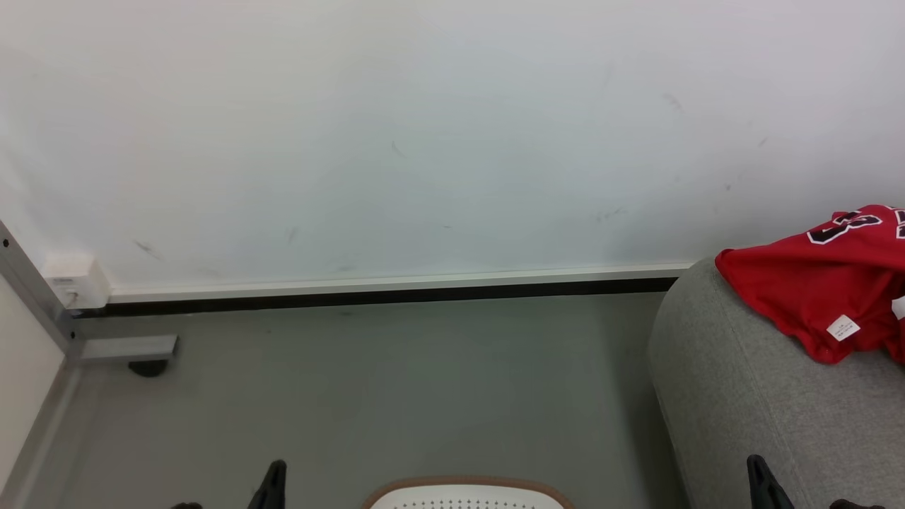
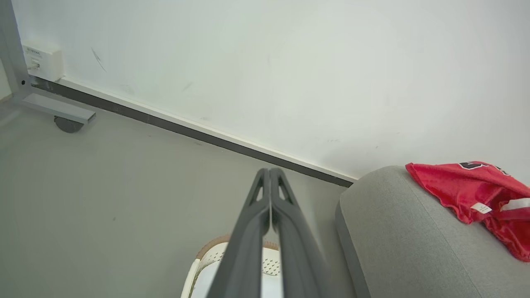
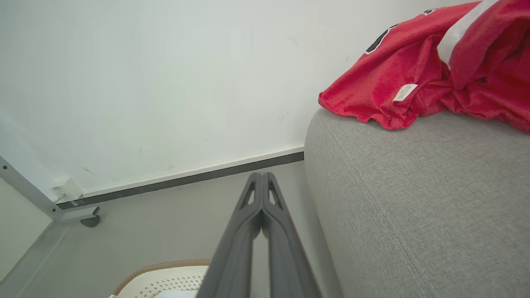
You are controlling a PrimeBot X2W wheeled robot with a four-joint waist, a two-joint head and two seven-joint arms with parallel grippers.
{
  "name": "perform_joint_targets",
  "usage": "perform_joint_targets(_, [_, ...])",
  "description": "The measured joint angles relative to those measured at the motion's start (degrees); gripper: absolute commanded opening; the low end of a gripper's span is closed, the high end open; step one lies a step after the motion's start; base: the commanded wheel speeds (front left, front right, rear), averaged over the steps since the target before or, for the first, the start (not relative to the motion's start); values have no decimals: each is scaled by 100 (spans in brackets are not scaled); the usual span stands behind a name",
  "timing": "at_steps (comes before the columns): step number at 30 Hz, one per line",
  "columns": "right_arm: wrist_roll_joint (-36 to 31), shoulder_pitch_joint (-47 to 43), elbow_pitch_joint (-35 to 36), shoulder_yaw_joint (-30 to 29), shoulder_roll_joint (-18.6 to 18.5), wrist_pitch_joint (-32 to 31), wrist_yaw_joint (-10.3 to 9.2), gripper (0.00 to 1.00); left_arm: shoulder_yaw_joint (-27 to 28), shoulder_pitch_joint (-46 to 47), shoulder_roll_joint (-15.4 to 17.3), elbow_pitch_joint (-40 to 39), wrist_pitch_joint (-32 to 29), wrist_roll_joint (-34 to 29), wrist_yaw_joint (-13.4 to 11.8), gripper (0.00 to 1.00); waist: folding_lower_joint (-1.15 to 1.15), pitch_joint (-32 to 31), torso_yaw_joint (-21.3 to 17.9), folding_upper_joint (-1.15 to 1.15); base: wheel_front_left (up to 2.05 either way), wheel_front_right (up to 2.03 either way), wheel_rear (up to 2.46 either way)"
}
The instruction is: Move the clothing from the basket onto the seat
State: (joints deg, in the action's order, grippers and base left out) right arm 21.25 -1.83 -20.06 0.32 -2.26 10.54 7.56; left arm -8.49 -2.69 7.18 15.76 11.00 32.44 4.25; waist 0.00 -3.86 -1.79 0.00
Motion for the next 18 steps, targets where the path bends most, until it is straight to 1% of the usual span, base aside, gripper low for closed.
perform_joint_targets(3, [183,41,18,-24,0,-49,0,0,49,23,-13,-22,-52,166,0,0,0,7,3,0,0,0,0])
perform_joint_targets(4, [402,60,42,-42,0,-99,0,0,87,38,-31,-42,-108,339,0,0,0,13,6,0,0,0,0])
perform_joint_targets(8, [791,79,69,-74,-1,-197,0,0,165,82,-60,-88,-203,667,-1,0,0,27,13,0,0,0,0])
perform_joint_targets(9, [791,79,69,-74,-1,-197,0,0,165,82,-60,-88,-203,667,-1,0,0,27,13,0,0,0,0])
perform_joint_targets(10, [981,108,85,-88,-1,-244,0,0,212,112,-70,-105,-247,848,-1,0,0,34,16,0,0,0,0])
perform_joint_targets(12, [1087,133,92,-94,-1,-252,0,0,235,125,-75,-111,-281,901,-1,0,0,37,17,0,0,0,0])
perform_joint_targets(18, [1604,183,135,-149,-2,-400,0,0,334,169,-102,-145,-396,1354,-9,0,0,57,27,0,0,0,0])
